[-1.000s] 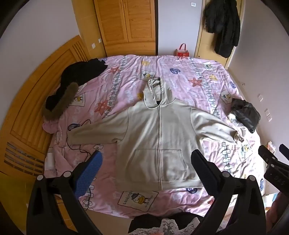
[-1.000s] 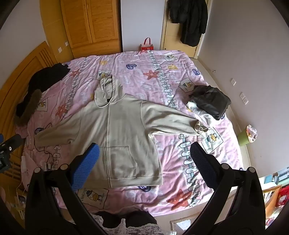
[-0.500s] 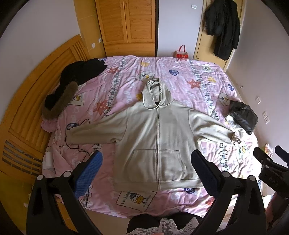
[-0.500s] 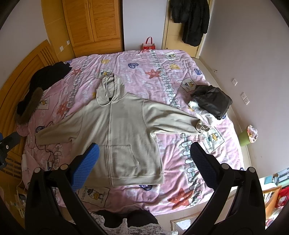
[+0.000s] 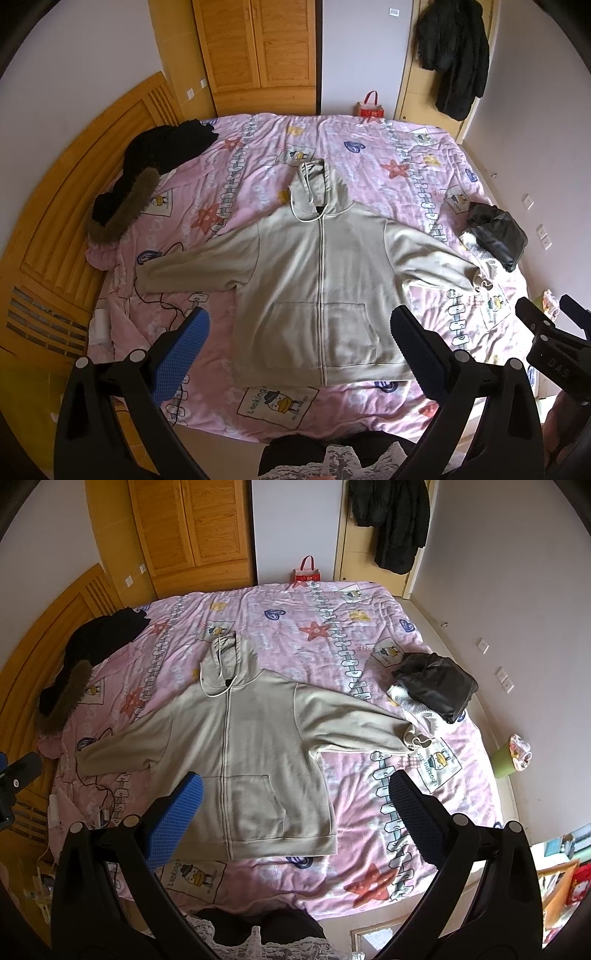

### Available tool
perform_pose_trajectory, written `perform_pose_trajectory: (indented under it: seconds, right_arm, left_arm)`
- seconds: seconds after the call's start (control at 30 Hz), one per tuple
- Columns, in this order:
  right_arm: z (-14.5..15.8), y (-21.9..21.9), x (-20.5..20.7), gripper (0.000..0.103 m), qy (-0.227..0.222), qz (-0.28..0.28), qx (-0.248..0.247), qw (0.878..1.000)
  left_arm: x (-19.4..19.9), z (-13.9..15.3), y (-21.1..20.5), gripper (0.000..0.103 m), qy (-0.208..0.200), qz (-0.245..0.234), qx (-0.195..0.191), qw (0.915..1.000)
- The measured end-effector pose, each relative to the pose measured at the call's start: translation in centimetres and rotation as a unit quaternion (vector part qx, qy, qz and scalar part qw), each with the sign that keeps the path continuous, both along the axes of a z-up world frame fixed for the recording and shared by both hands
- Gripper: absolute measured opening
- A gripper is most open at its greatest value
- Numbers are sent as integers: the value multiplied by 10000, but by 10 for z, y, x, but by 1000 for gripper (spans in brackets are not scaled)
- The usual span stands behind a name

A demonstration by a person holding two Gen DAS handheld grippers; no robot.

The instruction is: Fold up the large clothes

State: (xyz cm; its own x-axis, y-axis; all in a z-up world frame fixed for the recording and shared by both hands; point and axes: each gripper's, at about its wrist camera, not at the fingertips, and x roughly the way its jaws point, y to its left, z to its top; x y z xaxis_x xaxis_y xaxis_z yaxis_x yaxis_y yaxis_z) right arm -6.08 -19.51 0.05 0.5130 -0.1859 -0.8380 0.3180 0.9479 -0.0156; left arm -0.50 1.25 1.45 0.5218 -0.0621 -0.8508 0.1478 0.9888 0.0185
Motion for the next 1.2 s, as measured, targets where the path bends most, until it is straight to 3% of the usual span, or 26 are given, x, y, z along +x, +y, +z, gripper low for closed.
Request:
perform_pose_trajectory:
  seconds: [0.27,0.67,0.97,1.2]
  right_arm:
    - [-3,-29,-5,98,10,39,211,9998]
    - [-10,-89,7,98,41,465,300,9985]
    - [0,-130,10,98,-82,261,345,9990]
    - [-1,-129,8,98,-66,164,237,9996]
  left_arm:
    - [-9,7,-5,95,-91,-14,130,9999]
    - [-13,23,-38,95,-118,582,332,9977]
    - [-13,25,-62,95,-45,604,393,9974]
    - [-4,24,-60,95,-133,782,310,9964]
